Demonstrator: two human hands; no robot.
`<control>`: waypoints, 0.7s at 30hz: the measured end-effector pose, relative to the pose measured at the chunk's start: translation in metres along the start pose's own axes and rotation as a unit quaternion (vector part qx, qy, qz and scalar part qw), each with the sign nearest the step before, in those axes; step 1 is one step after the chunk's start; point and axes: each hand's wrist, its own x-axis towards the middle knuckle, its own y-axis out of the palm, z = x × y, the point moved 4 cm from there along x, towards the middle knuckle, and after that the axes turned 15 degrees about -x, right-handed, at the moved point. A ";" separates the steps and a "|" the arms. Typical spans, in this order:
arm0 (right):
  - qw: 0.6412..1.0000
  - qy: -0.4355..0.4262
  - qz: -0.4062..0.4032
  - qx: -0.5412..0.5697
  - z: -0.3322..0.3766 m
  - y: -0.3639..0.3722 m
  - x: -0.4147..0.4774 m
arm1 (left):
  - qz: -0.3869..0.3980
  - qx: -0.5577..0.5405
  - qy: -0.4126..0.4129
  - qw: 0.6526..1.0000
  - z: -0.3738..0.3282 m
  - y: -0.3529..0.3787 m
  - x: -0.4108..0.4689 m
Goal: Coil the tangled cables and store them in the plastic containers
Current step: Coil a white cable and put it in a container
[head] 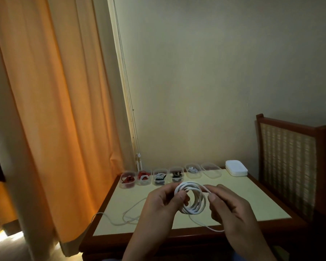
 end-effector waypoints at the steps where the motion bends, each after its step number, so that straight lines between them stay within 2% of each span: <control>1: 1.000 -0.009 0.006 -0.023 -0.001 -0.001 0.000 | -0.004 -0.003 0.000 1.000 0.001 -0.002 0.000; 5: 0.982 -0.054 -0.004 -0.179 0.000 -0.004 0.002 | 0.002 -0.012 0.004 1.000 0.001 -0.005 0.001; 7: 0.965 -0.062 -0.035 -0.253 -0.002 -0.005 0.004 | 0.014 -0.030 0.001 0.999 0.001 -0.004 0.001; 9: 0.958 -0.045 -0.082 -0.270 -0.001 -0.007 0.006 | 0.021 -0.053 -0.009 0.998 0.003 -0.003 0.001; 12: 0.976 0.052 -0.147 -0.150 0.005 -0.010 0.006 | 0.025 -0.075 -0.023 0.997 0.005 -0.003 0.002; 16: 0.964 0.168 -0.203 0.026 0.016 -0.011 0.006 | 0.045 -0.081 -0.051 0.994 0.006 0.004 0.000; 21: 0.943 0.195 -0.251 0.095 0.024 -0.008 0.002 | 0.045 -0.098 -0.063 0.992 0.007 0.006 -0.001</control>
